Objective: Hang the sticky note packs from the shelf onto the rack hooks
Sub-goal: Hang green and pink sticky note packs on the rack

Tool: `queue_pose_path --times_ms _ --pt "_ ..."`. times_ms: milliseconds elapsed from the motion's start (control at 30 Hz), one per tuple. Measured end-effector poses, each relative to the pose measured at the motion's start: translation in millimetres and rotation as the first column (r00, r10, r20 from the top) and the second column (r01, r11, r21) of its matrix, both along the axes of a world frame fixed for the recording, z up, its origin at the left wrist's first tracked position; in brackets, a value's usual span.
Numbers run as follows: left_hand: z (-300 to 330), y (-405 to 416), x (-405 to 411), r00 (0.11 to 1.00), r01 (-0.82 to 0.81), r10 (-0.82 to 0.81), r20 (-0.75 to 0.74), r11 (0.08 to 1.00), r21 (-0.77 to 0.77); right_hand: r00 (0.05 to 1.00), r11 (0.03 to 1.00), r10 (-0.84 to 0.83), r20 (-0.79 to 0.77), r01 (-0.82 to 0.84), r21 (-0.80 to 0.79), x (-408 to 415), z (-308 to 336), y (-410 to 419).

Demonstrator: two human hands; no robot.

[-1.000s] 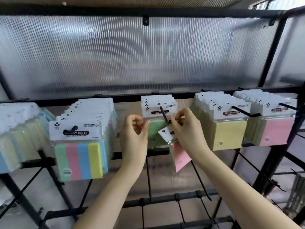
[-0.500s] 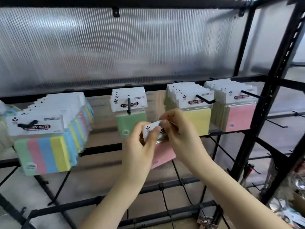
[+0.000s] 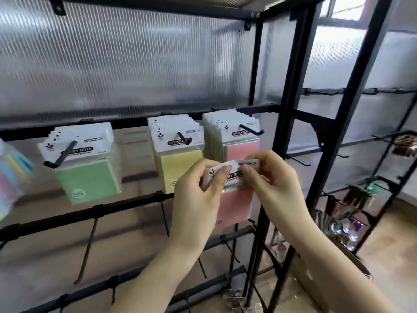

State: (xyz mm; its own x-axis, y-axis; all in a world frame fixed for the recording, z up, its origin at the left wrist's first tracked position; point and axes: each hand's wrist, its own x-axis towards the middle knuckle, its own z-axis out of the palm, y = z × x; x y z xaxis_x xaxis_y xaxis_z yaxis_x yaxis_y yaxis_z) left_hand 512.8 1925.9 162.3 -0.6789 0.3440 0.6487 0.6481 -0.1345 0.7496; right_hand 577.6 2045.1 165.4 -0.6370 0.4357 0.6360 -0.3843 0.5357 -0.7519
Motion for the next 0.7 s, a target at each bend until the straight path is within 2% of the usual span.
queue_pose_path --times_ms 267,567,700 --pt "17 50 -16 0.996 0.092 -0.092 0.000 0.995 0.040 0.983 0.988 -0.142 -0.113 0.133 -0.083 -6 11 34" --pt "19 86 -39 0.988 0.143 -0.146 0.041 0.987 0.069 0.961 0.967 -0.253 -0.115 0.248 -0.057 -28 18 61" --pt "20 89 -45 0.985 0.171 -0.171 -0.002 0.982 0.080 0.959 0.967 -0.255 -0.122 0.252 -0.036 -32 16 68"
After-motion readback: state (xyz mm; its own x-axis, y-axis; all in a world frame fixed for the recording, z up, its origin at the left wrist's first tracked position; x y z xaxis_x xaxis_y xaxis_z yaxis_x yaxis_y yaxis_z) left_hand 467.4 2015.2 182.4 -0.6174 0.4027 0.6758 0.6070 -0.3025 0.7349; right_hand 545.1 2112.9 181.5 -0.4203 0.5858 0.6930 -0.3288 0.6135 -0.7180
